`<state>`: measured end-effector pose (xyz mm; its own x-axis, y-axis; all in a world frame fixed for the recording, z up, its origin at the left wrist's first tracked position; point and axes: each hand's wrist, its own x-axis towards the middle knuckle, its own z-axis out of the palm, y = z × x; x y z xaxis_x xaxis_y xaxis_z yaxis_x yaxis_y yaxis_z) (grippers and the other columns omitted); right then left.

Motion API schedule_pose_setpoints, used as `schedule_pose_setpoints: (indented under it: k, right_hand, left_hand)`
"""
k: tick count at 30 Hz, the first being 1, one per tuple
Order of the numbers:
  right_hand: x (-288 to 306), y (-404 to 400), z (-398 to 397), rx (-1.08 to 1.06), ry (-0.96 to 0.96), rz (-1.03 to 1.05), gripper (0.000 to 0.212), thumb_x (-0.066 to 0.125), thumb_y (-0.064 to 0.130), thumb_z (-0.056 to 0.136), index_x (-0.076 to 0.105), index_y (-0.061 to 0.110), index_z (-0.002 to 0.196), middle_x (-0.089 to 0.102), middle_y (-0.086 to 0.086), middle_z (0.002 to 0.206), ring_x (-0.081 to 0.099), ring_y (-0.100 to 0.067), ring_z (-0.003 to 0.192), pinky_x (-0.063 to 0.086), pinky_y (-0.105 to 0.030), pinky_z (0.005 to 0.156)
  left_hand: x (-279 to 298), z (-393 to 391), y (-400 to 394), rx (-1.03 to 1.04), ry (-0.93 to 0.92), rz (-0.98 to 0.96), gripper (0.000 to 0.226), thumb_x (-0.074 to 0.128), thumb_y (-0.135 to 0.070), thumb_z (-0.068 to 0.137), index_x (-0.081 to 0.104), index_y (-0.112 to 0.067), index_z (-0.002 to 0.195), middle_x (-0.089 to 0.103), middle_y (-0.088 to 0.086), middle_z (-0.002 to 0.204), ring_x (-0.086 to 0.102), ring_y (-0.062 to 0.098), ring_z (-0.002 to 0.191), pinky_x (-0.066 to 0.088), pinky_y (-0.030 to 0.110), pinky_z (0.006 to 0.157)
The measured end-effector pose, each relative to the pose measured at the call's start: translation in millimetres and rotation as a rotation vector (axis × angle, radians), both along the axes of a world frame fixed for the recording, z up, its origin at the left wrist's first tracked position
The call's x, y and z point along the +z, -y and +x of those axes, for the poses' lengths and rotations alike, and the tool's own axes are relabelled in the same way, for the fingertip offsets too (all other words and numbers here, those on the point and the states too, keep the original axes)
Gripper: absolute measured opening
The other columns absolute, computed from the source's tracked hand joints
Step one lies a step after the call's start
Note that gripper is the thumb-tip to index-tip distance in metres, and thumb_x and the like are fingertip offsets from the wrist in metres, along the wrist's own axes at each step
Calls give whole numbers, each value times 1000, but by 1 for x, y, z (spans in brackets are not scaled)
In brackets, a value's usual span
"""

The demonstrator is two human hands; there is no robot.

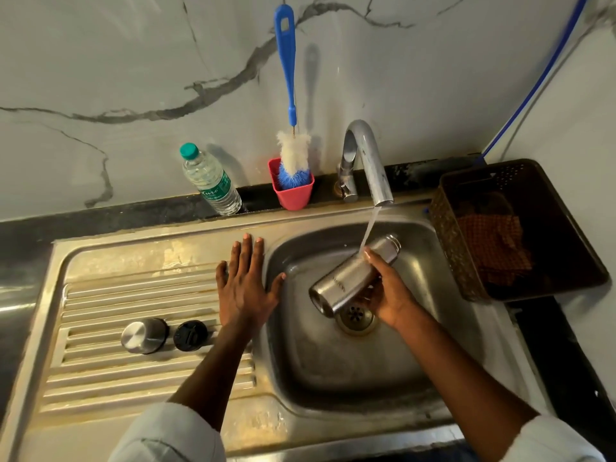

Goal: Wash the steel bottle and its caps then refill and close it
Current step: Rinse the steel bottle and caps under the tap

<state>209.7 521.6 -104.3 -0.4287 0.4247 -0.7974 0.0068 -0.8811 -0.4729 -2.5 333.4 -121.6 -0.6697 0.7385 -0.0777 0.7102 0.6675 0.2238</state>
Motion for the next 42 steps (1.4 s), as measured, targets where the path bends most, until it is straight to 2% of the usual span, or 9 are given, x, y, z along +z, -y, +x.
schedule_pose_setpoints:
  k: [2, 5, 8, 12, 21, 26, 34, 37, 42]
  right_hand:
    - [-4, 1, -3, -146, -87, -167, 59, 78, 52, 82, 65, 14, 126, 71, -20, 118, 66, -38, 111, 58, -53, 91]
    - [-2, -7, -19, -343, -205, -327, 66, 72, 54, 86, 64, 6, 131, 71, -22, 111, 69, -35, 96, 63, -39, 66]
    - [6, -19, -40, -413, -328, -436, 67, 69, 51, 89, 64, 0, 131, 72, -26, 110, 74, -35, 88, 63, -35, 58]
    - [12, -19, -44, -355, -391, -448, 57, 66, 47, 88, 69, -2, 118, 74, -23, 103, 76, -34, 78, 62, -33, 55]
    - [13, -19, -45, -353, -363, -501, 60, 68, 44, 92, 62, -1, 130, 72, -29, 103, 75, -41, 79, 64, -42, 57]
    - [11, -18, -46, -404, -328, -482, 65, 70, 44, 91, 59, 1, 138, 68, -28, 124, 71, -42, 99, 64, -47, 63]
    - [23, 1, -28, -212, -237, -149, 55, 76, 38, 87, 58, 14, 132, 64, -22, 129, 62, -40, 119, 60, -56, 82]
    - [19, 13, -26, -103, -137, 84, 51, 79, 25, 86, 61, 23, 134, 69, -12, 125, 65, -34, 116, 60, -49, 76]
    - [7, 25, -2, 200, 99, 647, 70, 92, 4, 68, 62, 21, 129, 75, -1, 114, 73, -15, 98, 59, -28, 77]
  left_hand:
    - [-1, 0, 0, 5, 3, 6, 90, 29, -80, 99, -2, -33, 169, -10, -5, 177, -8, 19, 163, 7, 55, 131]
    - [-2, 0, 0, 11, -6, 11, 89, 30, -79, 100, -1, -33, 169, -8, -5, 177, -7, 18, 163, 7, 55, 131]
    - [-1, 0, 0, 9, 0, 11, 88, 30, -78, 100, -1, -33, 169, -8, -5, 177, -8, 17, 163, 7, 55, 131]
    - [0, 0, 0, 16, 5, 10, 87, 30, -77, 100, -2, -34, 169, -9, -7, 177, -9, 17, 163, 7, 54, 131]
    - [-1, 0, -1, 26, 7, 5, 87, 35, -75, 101, -2, -35, 169, -10, -7, 177, -10, 16, 163, 5, 53, 132]
    - [-1, 1, -1, 27, 5, 9, 86, 36, -74, 101, 0, -35, 169, -7, -7, 177, -8, 16, 163, 6, 53, 132]
    - [-2, 1, -1, 29, 14, 18, 87, 38, -73, 101, -2, -35, 168, -10, -8, 177, -10, 15, 163, 4, 52, 132]
    - [-1, 0, 0, 20, 10, 18, 86, 37, -73, 101, 0, -34, 169, -9, -8, 177, -9, 15, 163, 6, 53, 131]
    - [-1, 0, 0, 22, 18, 32, 86, 38, -73, 101, 2, -34, 169, -8, -8, 177, -7, 16, 163, 6, 54, 131]
